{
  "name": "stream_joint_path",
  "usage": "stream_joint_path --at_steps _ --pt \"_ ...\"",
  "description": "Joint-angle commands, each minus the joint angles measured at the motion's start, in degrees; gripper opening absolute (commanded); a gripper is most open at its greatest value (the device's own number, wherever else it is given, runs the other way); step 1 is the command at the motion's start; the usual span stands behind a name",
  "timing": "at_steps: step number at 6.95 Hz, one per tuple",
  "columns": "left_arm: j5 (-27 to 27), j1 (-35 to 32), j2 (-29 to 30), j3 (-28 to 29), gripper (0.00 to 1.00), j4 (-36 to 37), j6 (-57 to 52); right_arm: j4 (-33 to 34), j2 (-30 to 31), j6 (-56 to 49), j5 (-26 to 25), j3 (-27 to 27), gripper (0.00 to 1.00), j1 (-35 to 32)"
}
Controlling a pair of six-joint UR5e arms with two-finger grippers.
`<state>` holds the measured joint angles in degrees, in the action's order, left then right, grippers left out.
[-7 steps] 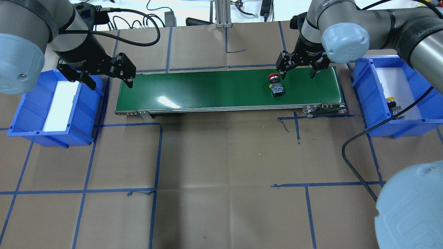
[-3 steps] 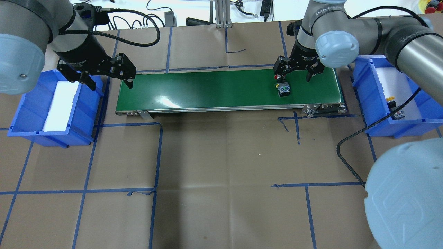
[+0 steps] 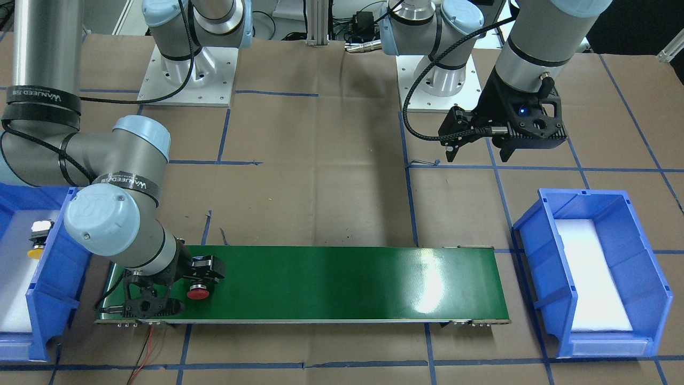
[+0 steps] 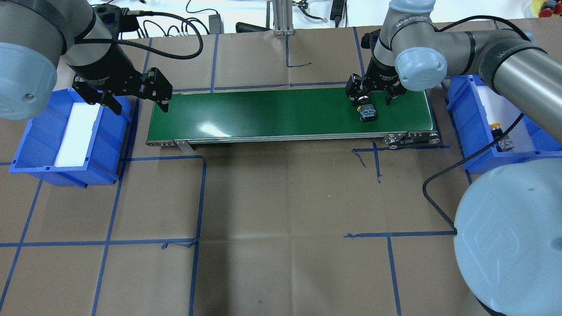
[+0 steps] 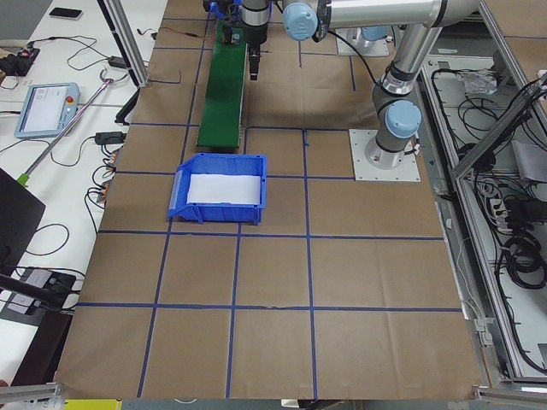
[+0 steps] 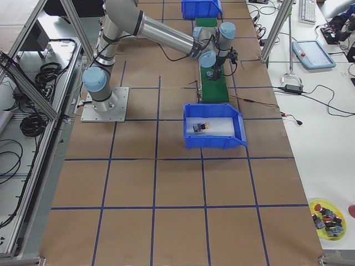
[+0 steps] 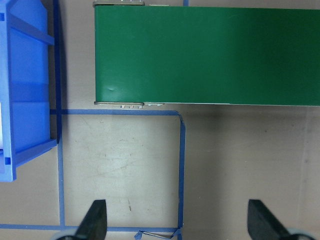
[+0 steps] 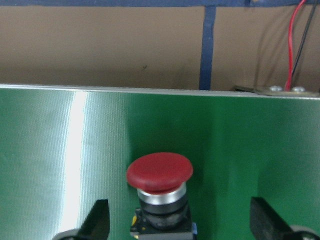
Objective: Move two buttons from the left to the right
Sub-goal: 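Lower the right gripper and grasp the red-capped button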
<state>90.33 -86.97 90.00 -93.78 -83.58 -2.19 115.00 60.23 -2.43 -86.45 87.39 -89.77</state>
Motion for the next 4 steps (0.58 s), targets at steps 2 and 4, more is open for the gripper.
stream_joint_path --at_steps 2,4 --pt "-0.07 0.05 0.0 0.0 1.0 0.0 -0.01 -0.21 -0.2 -2.13 -1.17 0.33 0.22 0.04" --pt "-0.07 -0.04 0.0 0.0 1.0 0.0 -0.01 -1.96 1.9 -3.09 -5.79 0.33 0.04 0.74"
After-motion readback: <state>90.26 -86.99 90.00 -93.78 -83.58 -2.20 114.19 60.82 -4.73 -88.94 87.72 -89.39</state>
